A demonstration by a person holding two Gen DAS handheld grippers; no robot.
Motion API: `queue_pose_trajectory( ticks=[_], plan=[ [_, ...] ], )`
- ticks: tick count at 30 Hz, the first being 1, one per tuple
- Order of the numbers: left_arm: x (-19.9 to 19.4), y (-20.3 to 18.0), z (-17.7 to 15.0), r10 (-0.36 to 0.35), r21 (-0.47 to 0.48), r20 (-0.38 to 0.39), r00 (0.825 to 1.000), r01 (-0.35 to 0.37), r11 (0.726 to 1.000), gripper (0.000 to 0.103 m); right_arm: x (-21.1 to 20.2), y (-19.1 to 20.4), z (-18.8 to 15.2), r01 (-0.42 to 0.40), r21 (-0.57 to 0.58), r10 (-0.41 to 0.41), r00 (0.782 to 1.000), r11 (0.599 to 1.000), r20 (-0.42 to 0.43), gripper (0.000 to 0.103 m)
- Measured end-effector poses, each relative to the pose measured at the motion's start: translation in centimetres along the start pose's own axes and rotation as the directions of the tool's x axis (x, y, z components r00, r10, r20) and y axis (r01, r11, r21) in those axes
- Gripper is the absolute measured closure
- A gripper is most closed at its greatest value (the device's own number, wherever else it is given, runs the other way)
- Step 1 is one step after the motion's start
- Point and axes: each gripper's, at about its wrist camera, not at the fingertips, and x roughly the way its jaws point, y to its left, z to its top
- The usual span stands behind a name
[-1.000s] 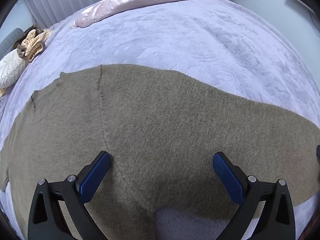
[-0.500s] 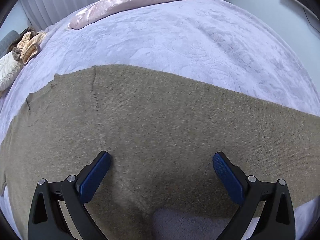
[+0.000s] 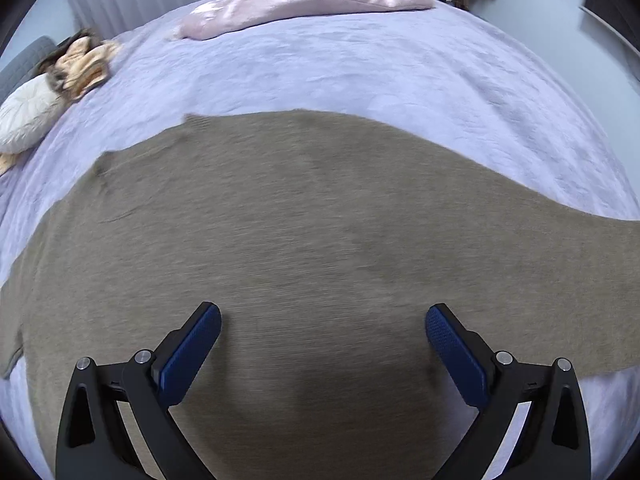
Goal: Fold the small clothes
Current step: 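Lift the cuff and carry it across the sweater body with the right gripper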
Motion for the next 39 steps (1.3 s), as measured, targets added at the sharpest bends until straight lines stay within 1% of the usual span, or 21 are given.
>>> queue_pose_trajectory(
  ticks=[1, 2, 6, 9, 13, 17, 19, 24, 29, 34, 36, 39],
  plan=[
    [0.1, 1.1, -0.1, 0.020, -0.024, -0.003, 1.000, -0.020, 1.000, 0.000, -0.6, 0.8, 0.5, -0.004, -0.012, 0.004, 1.000, 1.000, 0.016, 0.097],
    [0.1, 2.3, -0.2, 0.021, -0.048, -0.011, 1.000, -0.022, 0.999, 0.000, -1.2, 1.7, 0.9, -0.008, -0.025, 0.009, 0.999, 1.000, 0.031, 0.097],
    [0.2, 5.6, -0.9, -0.008, -0.097, -0.036, 0.999, 0.004, 0.995, 0.000, -3.1, 5.5, 2.4, -0.028, -0.084, 0.034, 0.997, 0.996, 0.072, 0.097],
    [-0.5, 8.0, -1.6, -0.032, -0.122, -0.023, 0.999, 0.029, 0.992, 0.000, -4.2, 8.7, 2.8, -0.047, -0.130, 0.058, 0.995, 0.990, 0.087, 0.097],
    [-1.5, 10.9, -2.2, -0.045, -0.148, -0.002, 0.999, 0.044, 0.988, 0.000, -5.8, 13.7, 2.8, -0.091, -0.189, 0.110, 0.989, 0.978, 0.097, 0.097],
    [-2.2, 14.5, -2.7, -0.059, -0.181, 0.007, 0.998, 0.059, 0.982, 0.000, -7.5, 20.0, 2.1, -0.137, -0.271, 0.170, 0.980, 0.953, 0.103, 0.097],
    [-2.2, 16.4, -2.9, -0.052, -0.190, 0.008, 0.999, 0.053, 0.980, 0.000, -7.9, 22.9, 1.6, -0.154, -0.304, 0.192, 0.976, 0.940, 0.100, 0.097],
    [-2.2, 20.9, -4.0, -0.043, -0.224, -0.002, 0.999, 0.042, 0.974, 0.000, -8.6, 30.2, -1.1, -0.189, -0.380, 0.232, 0.970, 0.906, 0.073, 0.098],
    [-2.1, 25.6, -5.4, -0.055, -0.274, -0.013, 0.998, 0.049, 0.960, 0.000, -8.6, 36.6, -4.3, -0.211, -0.437, 0.249, 0.968, 0.874, 0.032, 0.098],
    [-2.4, 29.5, -6.6, -0.059, -0.320, -0.011, 0.998, 0.052, 0.946, 0.000, -8.2, 42.1, -7.7, -0.242, -0.488, 0.271, 0.963, 0.839, -0.012, 0.098],
    [-2.5, 30.8, -7.0, -0.054, -0.339, -0.010, 0.998, 0.048, 0.940, 0.000, -7.8, 43.8, -8.9, -0.259, -0.500, 0.278, 0.960, 0.827, -0.039, 0.098],
    [-2.1, 32.4, -7.7, -0.068, -0.374, -0.014, 0.998, 0.057, 0.926, 0.000, -7.0, 46.0, -10.8, -0.284, -0.512, 0.282, 0.956, 0.811, -0.084, 0.098]
  ],
)
